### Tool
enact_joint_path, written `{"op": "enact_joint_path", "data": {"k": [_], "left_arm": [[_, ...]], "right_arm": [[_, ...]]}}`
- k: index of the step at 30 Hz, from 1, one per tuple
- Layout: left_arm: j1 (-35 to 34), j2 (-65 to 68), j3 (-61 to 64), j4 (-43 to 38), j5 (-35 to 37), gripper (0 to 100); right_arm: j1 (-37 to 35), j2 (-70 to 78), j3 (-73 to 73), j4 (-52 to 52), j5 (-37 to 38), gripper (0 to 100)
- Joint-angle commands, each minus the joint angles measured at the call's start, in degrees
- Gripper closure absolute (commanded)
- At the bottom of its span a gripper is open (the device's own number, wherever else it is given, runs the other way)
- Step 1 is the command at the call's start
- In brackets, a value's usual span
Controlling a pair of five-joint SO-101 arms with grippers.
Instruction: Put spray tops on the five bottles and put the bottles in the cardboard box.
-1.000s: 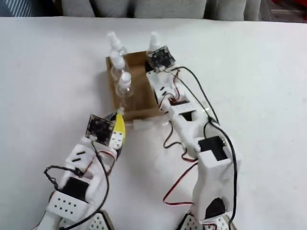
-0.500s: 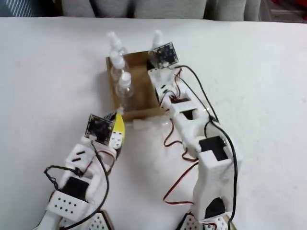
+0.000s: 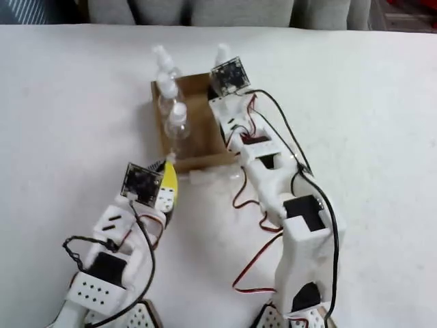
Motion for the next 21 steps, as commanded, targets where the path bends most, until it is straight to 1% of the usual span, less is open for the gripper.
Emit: {"op": "enact_joint_path", "data": {"k": [1, 14, 19, 21], "left_arm": [[-0.4, -0.7, -0.3, -0.3, -0.5, 98], [-0.4, -0.7, -0.3, -0.3, -0.5, 98], [-0.4, -0.7, -0.3, -0.3, -0.5, 98], [-0.4, -0.7, -0.3, -0.3, -0.5, 98]], "right_arm": [[0.4, 0.0, -0.2, 1.5, 0.5, 98.1], [-0.5, 0.0, 3.1, 1.5, 0.4, 98.1], [-1.4, 0.0, 3.3, 1.5, -4.4, 98.1], [-1.1, 0.0, 3.3, 1.5, -4.2, 98.1]]}}
